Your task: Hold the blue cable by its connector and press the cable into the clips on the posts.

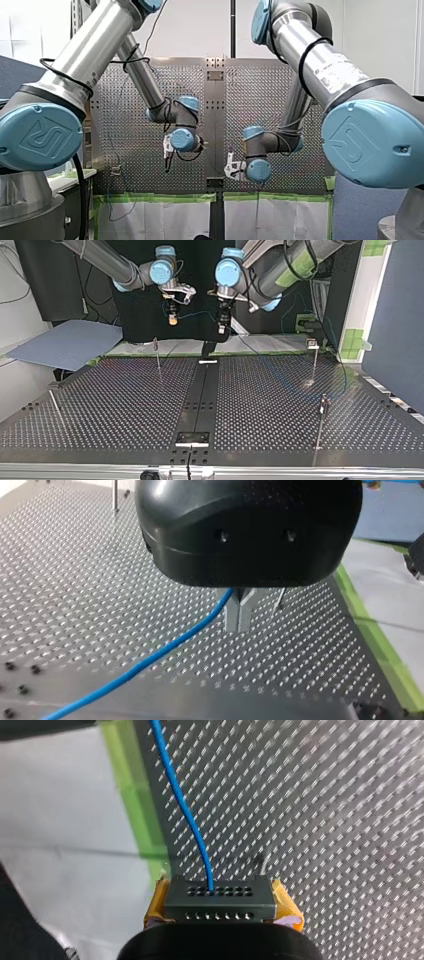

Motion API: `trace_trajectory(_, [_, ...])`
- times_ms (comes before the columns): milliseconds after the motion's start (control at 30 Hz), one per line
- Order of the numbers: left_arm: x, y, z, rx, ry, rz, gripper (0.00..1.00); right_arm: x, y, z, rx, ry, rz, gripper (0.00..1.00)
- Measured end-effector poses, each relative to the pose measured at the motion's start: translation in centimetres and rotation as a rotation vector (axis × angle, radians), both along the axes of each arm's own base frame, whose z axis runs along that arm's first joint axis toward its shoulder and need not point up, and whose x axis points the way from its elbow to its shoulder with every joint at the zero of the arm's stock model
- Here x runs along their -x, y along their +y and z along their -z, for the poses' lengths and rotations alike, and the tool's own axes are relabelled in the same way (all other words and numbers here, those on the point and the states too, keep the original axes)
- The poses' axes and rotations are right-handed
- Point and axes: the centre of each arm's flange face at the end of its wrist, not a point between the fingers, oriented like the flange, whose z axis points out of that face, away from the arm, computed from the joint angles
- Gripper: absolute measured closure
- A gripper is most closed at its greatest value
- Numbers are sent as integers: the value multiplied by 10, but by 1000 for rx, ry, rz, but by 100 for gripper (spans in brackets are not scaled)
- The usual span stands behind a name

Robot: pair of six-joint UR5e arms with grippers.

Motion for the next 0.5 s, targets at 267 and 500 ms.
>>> trace_trajectory(267, [-2,-9,29,-1,4,15,100,36,-1,15,-16,-18,43,100])
trace_trajectory(500, [-6,-29,44,4,8,39,100,63,0,23,-26,-35,49,100])
